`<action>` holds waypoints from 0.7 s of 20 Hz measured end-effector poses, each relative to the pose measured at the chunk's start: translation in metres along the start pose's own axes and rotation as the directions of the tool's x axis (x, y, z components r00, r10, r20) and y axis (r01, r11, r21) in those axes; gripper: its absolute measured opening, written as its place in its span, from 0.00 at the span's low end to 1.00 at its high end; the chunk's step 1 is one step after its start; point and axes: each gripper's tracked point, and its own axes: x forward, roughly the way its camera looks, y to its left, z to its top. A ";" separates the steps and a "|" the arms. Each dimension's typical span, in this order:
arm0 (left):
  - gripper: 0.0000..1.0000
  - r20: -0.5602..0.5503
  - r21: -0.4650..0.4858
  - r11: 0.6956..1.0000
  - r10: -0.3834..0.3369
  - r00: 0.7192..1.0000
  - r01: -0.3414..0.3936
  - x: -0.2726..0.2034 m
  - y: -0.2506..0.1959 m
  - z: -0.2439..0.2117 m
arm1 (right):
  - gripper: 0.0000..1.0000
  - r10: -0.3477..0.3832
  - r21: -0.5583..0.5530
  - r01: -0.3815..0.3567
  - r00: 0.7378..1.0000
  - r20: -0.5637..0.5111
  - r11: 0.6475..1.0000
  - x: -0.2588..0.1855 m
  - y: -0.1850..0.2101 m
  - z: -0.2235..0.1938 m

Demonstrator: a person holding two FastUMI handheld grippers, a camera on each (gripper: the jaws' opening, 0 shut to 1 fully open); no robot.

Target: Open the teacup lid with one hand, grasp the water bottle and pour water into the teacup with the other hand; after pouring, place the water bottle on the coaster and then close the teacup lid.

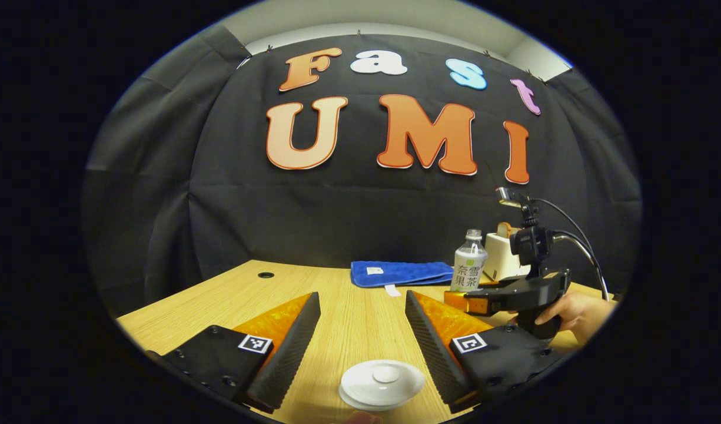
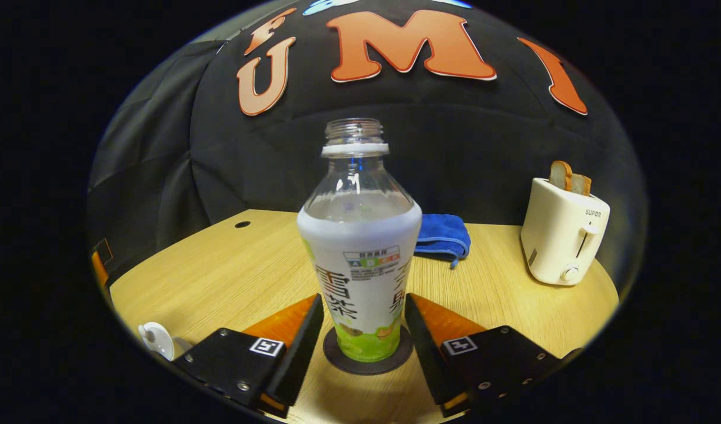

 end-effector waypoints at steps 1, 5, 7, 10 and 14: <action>0.94 0.012 0.002 1.000 -0.004 1.000 0.004 0.002 -0.002 0.005 | 0.93 -0.009 -0.009 0.009 1.000 0.009 1.000 -0.006 -0.002 0.005; 0.94 0.062 -0.003 1.000 -0.021 0.998 0.021 0.008 -0.010 0.035 | 0.98 -0.026 -0.051 0.029 0.997 0.067 0.998 -0.042 -0.006 0.023; 0.96 0.071 -0.010 0.999 -0.030 0.997 0.031 0.010 -0.012 0.044 | 0.98 -0.024 -0.069 0.032 0.993 0.113 0.997 -0.068 -0.007 0.035; 0.96 0.075 -0.019 1.000 -0.021 0.997 0.023 0.016 -0.009 0.054 | 0.97 -0.018 -0.097 0.040 0.975 0.220 0.995 -0.114 -0.005 0.065; 0.94 0.074 -0.029 0.999 -0.012 0.997 0.015 0.015 -0.006 0.063 | 0.97 -0.032 -0.100 0.072 0.934 0.357 0.992 -0.167 -0.005 0.101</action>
